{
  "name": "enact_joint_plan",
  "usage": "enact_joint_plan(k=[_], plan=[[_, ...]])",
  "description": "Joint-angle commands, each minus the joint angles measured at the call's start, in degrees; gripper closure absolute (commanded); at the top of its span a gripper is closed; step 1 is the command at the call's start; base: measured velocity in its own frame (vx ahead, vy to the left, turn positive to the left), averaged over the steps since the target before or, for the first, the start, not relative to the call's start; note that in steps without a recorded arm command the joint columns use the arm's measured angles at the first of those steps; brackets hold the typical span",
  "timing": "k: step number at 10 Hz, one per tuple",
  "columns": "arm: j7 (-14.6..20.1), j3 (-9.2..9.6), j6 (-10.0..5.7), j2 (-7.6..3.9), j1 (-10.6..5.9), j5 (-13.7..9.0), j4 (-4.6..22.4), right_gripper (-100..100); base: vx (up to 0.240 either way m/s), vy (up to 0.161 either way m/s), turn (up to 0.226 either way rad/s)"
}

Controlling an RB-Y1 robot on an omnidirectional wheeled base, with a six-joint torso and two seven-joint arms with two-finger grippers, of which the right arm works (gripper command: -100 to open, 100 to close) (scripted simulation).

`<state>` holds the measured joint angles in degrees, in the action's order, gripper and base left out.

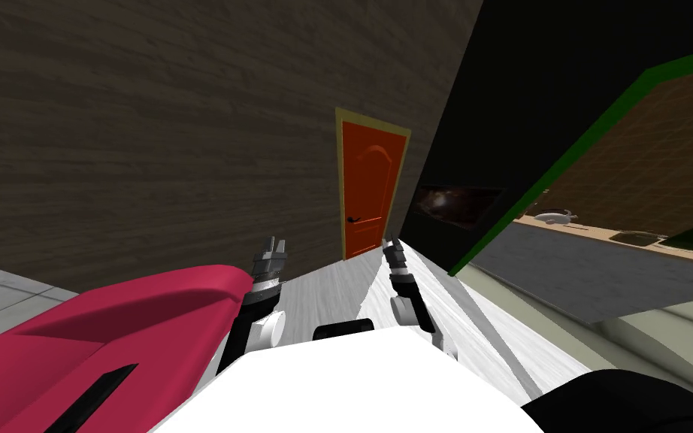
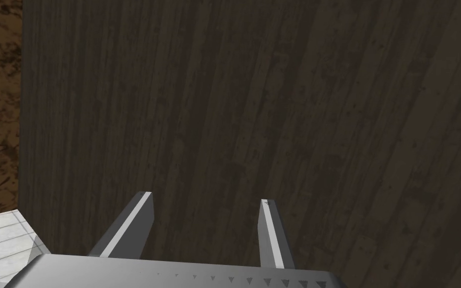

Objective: Pull the door open

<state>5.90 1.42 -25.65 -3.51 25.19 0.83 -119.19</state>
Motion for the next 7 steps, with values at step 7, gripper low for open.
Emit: enact_joint_plan(k=[7], plan=[[0.8, -0.35, -1.69, -2.75, -3.3, -0.6, 9.9, -100, 0.095, -0.019, 0.075]])
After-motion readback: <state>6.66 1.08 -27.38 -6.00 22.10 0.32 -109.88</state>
